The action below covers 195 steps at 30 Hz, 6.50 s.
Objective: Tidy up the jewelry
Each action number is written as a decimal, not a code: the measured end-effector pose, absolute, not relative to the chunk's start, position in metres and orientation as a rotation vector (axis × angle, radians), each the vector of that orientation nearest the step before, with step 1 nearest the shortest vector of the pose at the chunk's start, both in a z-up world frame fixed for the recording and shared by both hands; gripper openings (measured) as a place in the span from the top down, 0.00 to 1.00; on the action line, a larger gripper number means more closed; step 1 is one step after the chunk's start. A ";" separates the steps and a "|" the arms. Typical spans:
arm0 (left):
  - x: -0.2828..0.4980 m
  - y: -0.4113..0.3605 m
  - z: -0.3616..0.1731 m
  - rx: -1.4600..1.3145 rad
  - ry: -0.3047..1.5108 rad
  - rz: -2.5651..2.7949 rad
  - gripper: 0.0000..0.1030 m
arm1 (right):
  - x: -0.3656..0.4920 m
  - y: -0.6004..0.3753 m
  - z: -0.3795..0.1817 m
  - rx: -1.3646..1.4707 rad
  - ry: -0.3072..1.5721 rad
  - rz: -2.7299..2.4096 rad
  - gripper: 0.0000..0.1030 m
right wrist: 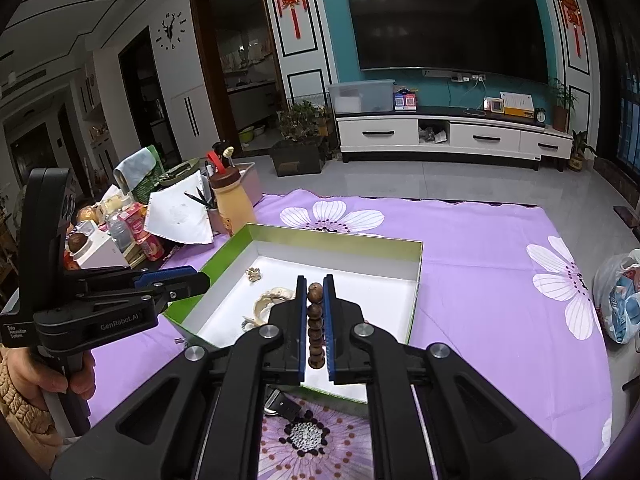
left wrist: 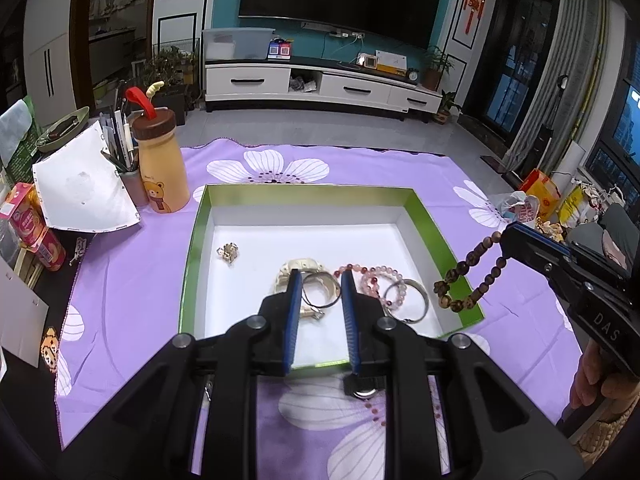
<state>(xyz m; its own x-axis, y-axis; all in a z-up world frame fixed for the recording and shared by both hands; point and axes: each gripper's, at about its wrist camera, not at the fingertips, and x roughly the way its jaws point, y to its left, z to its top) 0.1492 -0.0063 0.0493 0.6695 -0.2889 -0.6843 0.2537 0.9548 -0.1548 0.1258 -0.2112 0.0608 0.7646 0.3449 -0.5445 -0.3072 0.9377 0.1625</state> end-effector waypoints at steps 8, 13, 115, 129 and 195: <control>0.171 -0.005 0.037 -0.037 0.809 -0.276 0.81 | 0.145 -0.210 0.055 0.055 0.619 0.341 0.93; 0.182 -0.002 0.028 -0.032 0.833 -0.262 0.81 | 0.156 -0.209 0.050 0.054 0.633 0.334 0.93; 0.246 0.000 -0.042 0.040 1.059 -0.175 0.81 | 0.230 -0.212 -0.015 0.095 0.858 0.277 0.93; 0.245 0.000 -0.042 0.043 1.060 -0.175 0.81 | 0.230 -0.211 -0.016 0.095 0.859 0.277 0.93; 0.100 0.030 0.036 -0.086 0.840 -0.187 0.08 | 0.071 -0.217 0.032 0.141 0.729 0.336 0.56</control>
<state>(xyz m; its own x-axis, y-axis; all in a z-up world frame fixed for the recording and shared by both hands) 0.1000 0.0298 0.0358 0.6524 -0.1982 -0.7315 0.1303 0.9802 -0.1493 0.0712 -0.2171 0.0320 0.6952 0.3490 -0.6284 -0.2519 0.9371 0.2416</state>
